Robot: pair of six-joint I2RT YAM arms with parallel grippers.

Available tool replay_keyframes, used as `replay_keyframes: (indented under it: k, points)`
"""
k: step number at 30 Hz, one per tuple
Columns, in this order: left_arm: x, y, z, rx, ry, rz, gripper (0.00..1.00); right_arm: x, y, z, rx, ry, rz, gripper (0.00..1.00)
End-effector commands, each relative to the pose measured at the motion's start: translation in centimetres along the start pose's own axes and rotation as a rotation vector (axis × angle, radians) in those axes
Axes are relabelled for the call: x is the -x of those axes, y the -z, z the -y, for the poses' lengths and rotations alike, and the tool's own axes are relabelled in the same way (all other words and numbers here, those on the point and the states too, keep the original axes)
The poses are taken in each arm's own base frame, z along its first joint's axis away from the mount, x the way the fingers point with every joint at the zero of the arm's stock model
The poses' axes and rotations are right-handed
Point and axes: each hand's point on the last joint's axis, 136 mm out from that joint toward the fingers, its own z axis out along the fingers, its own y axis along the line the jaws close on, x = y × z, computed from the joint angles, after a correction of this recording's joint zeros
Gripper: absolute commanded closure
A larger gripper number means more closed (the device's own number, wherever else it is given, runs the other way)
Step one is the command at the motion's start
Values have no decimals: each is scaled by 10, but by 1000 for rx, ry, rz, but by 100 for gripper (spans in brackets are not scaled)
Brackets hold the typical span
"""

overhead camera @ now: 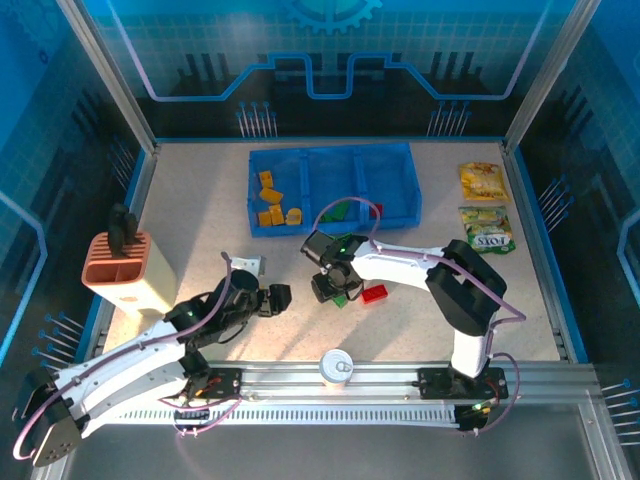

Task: Sort the legos into containers by color
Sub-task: Pick up the lego from the center of the table, then place the lego in the container.

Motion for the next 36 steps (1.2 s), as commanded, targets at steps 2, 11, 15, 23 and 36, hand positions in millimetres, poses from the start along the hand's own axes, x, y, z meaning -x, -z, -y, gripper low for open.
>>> replay_keyframes:
  k: [2,11,15,23,36]
  points:
    - [-6,2,-9,29,5,0,27,-6,-5,-4,-20,5,-28,44]
    - [-5,3,-12,40,3,5,27,-6,2,-11,-29,10,4,73]
    - [-2,5,-9,32,-3,11,27,23,32,-8,-22,11,98,77]
    - [4,13,7,-25,-59,15,27,123,93,44,-52,-57,264,76]
    - [-3,22,12,-20,-111,-2,28,211,64,103,-81,-202,263,74]
